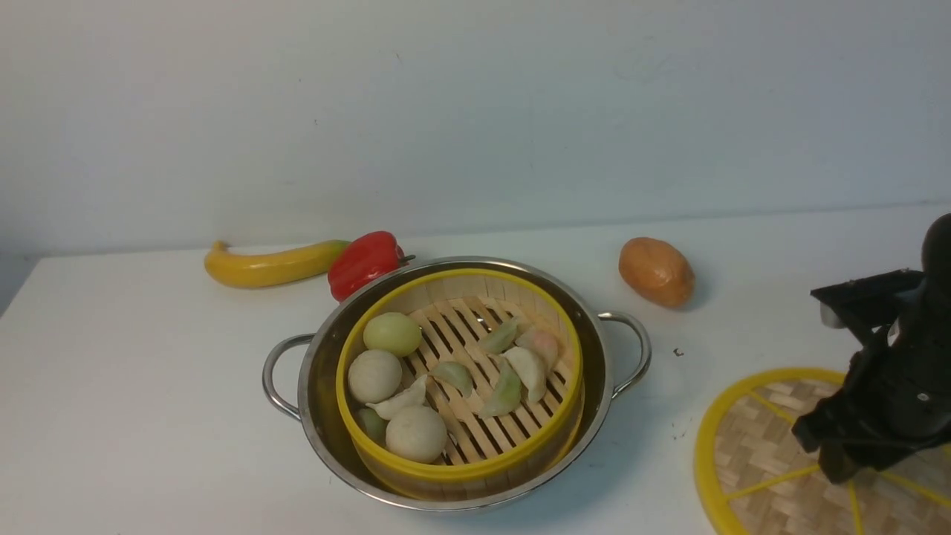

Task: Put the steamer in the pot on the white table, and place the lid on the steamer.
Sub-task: 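Move the gripper down to the bamboo steamer lid and grasp its center knob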

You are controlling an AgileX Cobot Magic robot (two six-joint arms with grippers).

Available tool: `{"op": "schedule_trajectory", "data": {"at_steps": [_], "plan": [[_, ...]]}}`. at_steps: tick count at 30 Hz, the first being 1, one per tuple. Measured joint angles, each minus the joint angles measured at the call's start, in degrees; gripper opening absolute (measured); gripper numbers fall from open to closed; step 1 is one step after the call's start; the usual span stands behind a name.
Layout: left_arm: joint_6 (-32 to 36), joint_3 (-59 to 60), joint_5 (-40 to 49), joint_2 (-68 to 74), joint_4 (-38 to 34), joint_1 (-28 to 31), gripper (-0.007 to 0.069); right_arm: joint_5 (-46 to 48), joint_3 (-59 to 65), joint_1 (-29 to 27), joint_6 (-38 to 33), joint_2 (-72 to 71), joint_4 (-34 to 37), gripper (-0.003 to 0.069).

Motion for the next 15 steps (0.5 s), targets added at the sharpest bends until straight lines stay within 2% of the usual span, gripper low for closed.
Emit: {"op": "schedule_trajectory", "data": {"at_steps": [15], "plan": [[0.0,0.0,0.0,0.0,0.0,0.0,0.0169,-0.2,0.0,0.0,0.0,0.0,-0.2,0.0138]]}}
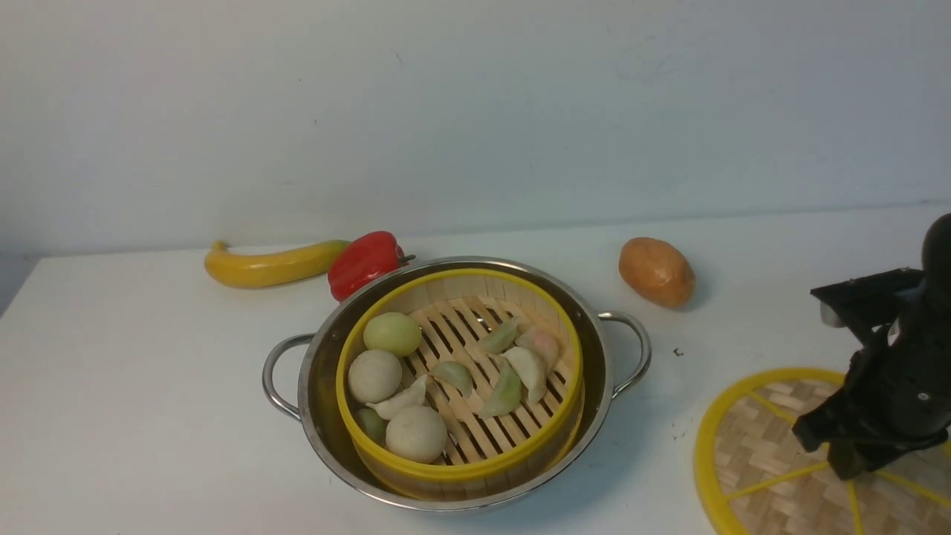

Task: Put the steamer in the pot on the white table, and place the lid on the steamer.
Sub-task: 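Move the gripper down to the bamboo steamer lid and grasp its center knob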

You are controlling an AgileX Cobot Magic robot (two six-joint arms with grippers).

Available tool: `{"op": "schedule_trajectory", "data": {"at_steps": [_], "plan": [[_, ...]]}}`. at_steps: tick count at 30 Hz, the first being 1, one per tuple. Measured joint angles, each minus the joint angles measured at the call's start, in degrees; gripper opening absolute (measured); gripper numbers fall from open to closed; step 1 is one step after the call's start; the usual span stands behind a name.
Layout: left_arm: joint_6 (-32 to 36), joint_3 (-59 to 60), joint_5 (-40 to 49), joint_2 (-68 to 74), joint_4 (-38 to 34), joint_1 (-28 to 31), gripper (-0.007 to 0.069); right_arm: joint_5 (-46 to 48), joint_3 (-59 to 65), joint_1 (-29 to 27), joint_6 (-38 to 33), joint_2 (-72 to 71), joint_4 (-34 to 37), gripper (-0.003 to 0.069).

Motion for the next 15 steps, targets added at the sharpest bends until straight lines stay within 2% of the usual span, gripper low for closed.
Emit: {"op": "schedule_trajectory", "data": {"at_steps": [8,15], "plan": [[0.0,0.0,0.0,0.0,0.0,0.0,0.0169,0.2,-0.1,0.0,-0.9,0.0,-0.1,0.0118],[0.0,0.0,0.0,0.0,0.0,0.0,0.0169,6.7,-5.5,0.0,-1.2,-0.1,-0.6,0.0118]]}}
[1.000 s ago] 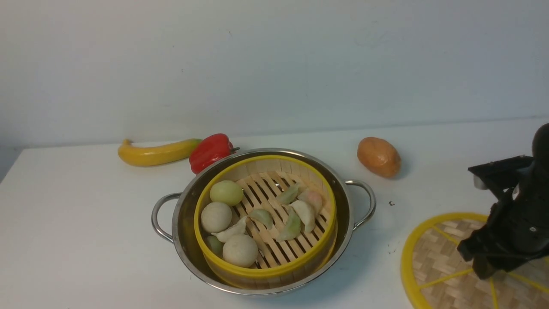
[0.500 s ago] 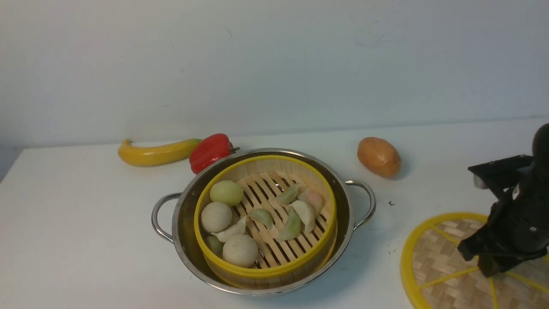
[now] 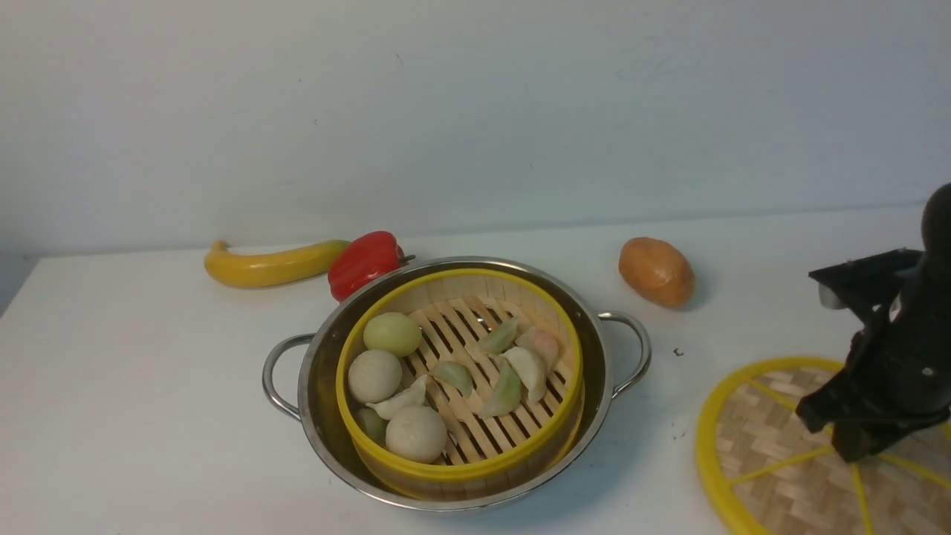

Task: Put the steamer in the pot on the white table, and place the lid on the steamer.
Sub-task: 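Move the gripper down to the bamboo steamer lid and grasp its center knob, then place the bamboo steamer lid onto the steamer basket in the pot with the right gripper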

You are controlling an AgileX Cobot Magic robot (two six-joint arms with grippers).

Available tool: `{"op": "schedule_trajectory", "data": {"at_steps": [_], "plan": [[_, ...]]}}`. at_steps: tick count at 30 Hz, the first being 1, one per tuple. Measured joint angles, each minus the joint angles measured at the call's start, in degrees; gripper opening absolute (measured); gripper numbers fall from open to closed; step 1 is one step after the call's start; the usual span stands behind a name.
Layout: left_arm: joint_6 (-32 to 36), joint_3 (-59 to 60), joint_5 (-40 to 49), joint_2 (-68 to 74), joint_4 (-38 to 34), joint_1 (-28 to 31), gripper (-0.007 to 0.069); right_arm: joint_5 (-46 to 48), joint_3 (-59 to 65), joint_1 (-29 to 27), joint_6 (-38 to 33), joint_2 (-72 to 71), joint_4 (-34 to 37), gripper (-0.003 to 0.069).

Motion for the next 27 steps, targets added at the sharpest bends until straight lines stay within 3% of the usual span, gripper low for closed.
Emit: {"op": "schedule_trajectory", "data": {"at_steps": [7,15,27], "plan": [[0.0,0.0,0.0,0.0,0.0,0.0,0.0169,8.7,-10.2,0.0,-0.9,-0.2,-0.5,0.0118],[0.0,0.0,0.0,0.0,0.0,0.0,0.0169,10.0,-21.9,0.0,-2.9,-0.3,-0.3,0.0118],[0.0,0.0,0.0,0.0,0.0,0.0,0.0169,11.0,-27.7,2.5,-9.0,-1.0,9.3,0.0118]]}}
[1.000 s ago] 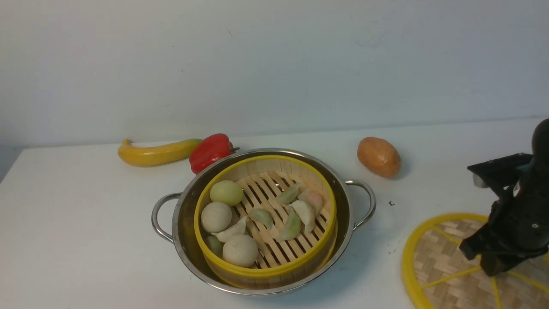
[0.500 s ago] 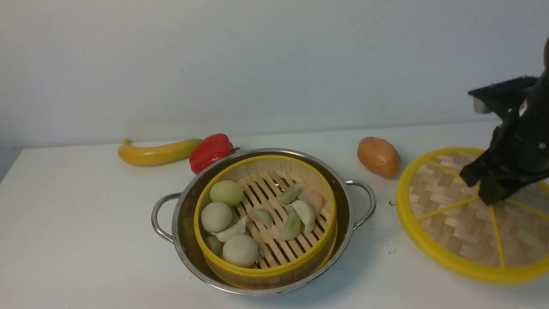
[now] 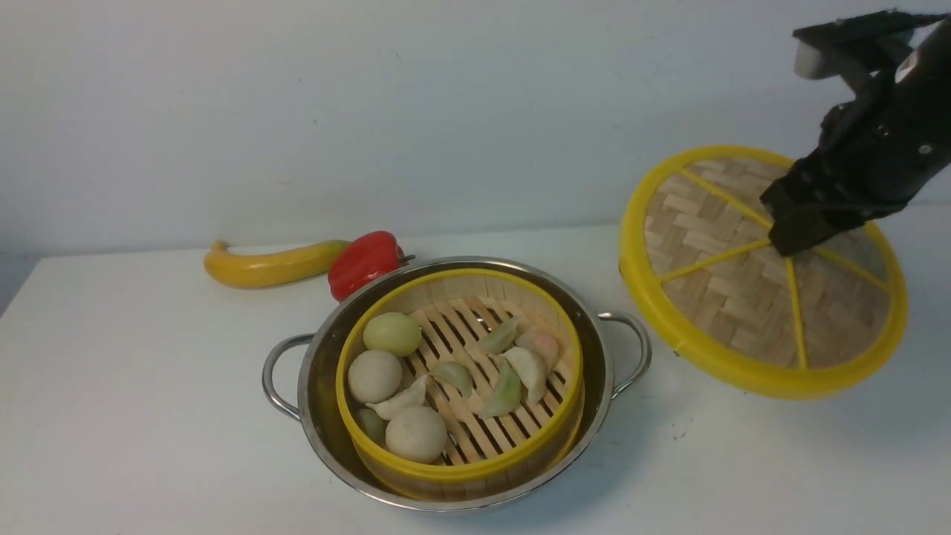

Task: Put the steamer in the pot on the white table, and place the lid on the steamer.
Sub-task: 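Place the bamboo steamer lid onto the steamer basket in the pot with the right gripper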

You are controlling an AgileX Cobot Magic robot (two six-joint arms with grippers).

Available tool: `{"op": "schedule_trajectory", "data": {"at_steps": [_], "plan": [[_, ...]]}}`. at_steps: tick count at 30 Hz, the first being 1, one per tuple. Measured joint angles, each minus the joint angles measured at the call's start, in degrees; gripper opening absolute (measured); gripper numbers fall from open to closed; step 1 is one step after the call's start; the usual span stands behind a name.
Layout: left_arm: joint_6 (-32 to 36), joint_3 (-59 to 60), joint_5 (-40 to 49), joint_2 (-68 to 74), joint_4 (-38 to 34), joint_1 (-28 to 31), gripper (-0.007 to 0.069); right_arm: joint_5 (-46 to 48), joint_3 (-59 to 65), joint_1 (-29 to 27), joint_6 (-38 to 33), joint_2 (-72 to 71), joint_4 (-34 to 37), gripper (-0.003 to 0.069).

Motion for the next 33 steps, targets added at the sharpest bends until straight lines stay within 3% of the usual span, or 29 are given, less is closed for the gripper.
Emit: {"op": "schedule_trajectory", "data": {"at_steps": [12,26,33], "plan": [[0.0,0.0,0.0,0.0,0.0,0.0,0.0169,0.5,-7.7,13.5,-0.3,4.1,0.9,0.0118],[0.0,0.0,0.0,0.0,0.0,0.0,0.0169,0.6,-21.2,22.9,0.2,14.8,1.7,0.0118],[0.0,0.0,0.0,0.0,0.0,0.0,0.0169,0.7,-24.0,23.8,0.8,18.7,0.6,0.0118]]}}
